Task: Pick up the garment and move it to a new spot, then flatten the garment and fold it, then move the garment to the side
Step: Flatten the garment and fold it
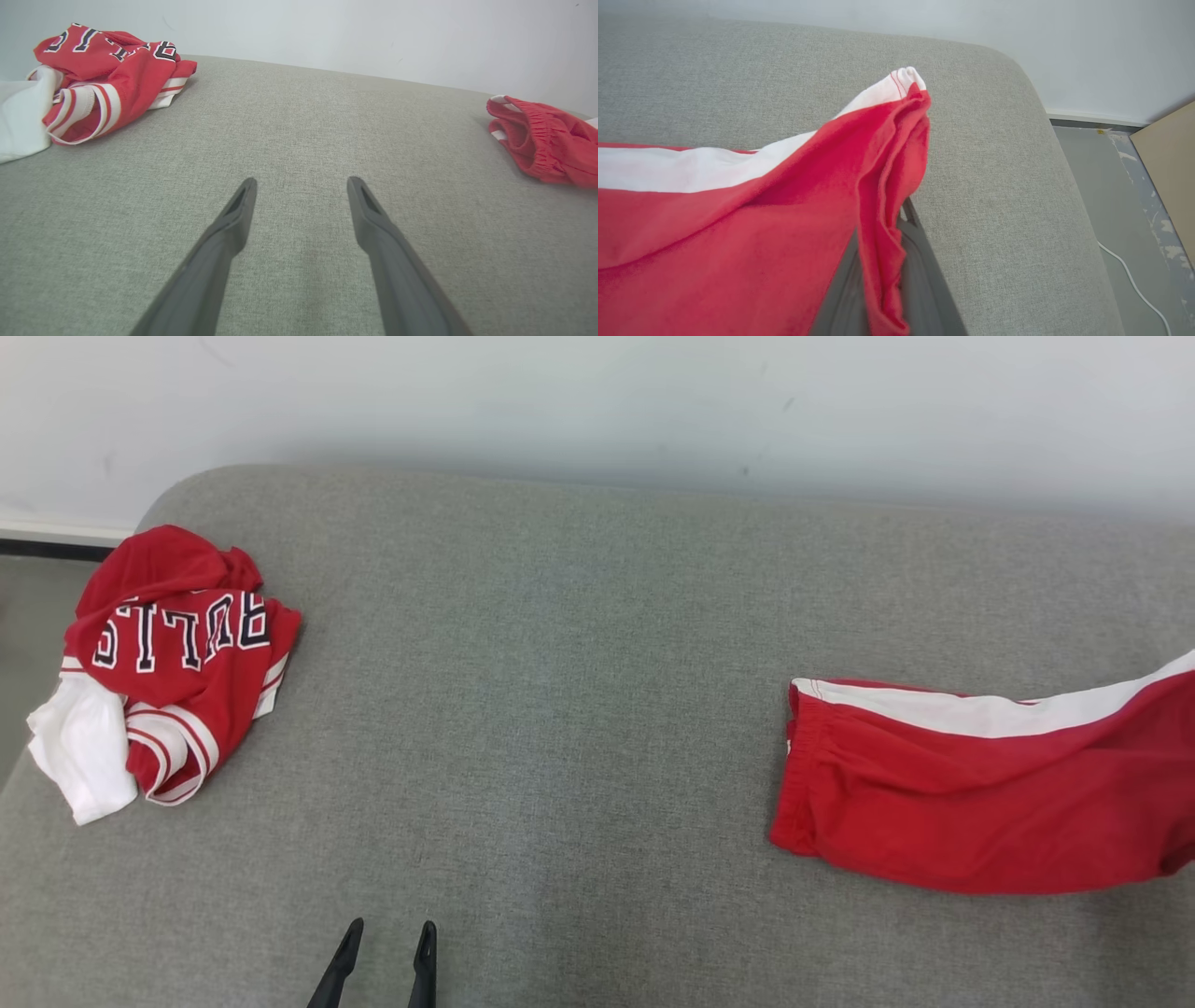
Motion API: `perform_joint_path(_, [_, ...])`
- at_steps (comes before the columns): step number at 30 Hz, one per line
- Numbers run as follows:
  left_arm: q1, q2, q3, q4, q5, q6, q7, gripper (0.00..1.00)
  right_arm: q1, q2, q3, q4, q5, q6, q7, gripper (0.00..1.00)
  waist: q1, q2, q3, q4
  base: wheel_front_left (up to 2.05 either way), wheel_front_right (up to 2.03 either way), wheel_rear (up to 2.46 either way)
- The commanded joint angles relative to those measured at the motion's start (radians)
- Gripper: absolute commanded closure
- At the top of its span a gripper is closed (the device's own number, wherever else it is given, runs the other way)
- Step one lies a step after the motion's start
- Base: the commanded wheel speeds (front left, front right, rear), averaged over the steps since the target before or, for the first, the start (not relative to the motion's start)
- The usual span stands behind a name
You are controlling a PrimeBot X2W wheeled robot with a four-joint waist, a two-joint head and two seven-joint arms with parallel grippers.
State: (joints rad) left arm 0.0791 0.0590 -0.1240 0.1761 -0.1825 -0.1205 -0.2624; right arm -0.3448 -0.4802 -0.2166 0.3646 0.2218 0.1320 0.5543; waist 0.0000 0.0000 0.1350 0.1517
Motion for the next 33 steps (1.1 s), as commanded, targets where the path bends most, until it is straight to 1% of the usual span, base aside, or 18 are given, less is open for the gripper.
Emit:
perform_joint_path(1, [0.011,-0.003,0.001,0.004,-0.001,-0.001,-0.003,0.0,0.014,-0.003,0.015,-0.024,-0.006,-0.003,0.005,1.0,0.0,0.0,-0.01,-0.006,0.0,0.0,0.0])
perform_joint_path(6, [0.015,-0.004,-0.007,0.014,-0.005,-0.003,-0.003,0.0,0.035,0.019,0.091,-0.093,0.013,-0.003,0.028,1.0,0.0,0.0,-0.03,0.002,0.0,0.0,0.0])
perform_joint_path(7, [0.015,-0.004,-0.007,0.014,-0.005,-0.003,-0.003,0.0,0.035,0.019,0.091,-0.093,0.013,-0.003,0.028,1.0,0.0,0.0,-0.03,0.002,0.0,0.0,0.0])
perform_joint_path(13, [0.026,-0.006,-0.011,0.02,-0.014,-0.006,-0.003,0.0,0.026,0.039,0.208,-0.139,0.028,-0.003,0.059,1.0,0.0,0.0,-0.051,0.022,0.0,0.0,0.0])
perform_joint_path(20, [0.037,-0.007,-0.013,0.023,-0.018,-0.008,-0.003,0.0,-0.027,0.052,0.346,-0.097,0.071,-0.003,0.064,1.0,0.0,0.0,-0.066,0.063,0.0,0.0,0.0])
perform_joint_path(26, [0.041,-0.008,-0.018,0.024,-0.023,-0.009,-0.003,0.0,-0.073,0.084,0.414,-0.023,0.089,-0.003,0.029,1.0,0.0,0.0,-0.065,0.103,0.0,0.0,0.0])
perform_joint_path(33, [0.041,-0.009,-0.017,0.021,-0.028,-0.006,-0.003,0.0,-0.11,0.101,0.5,0.039,0.119,-0.003,0.002,1.0,0.0,0.0,-0.06,0.13,0.0,0.0,0.0])
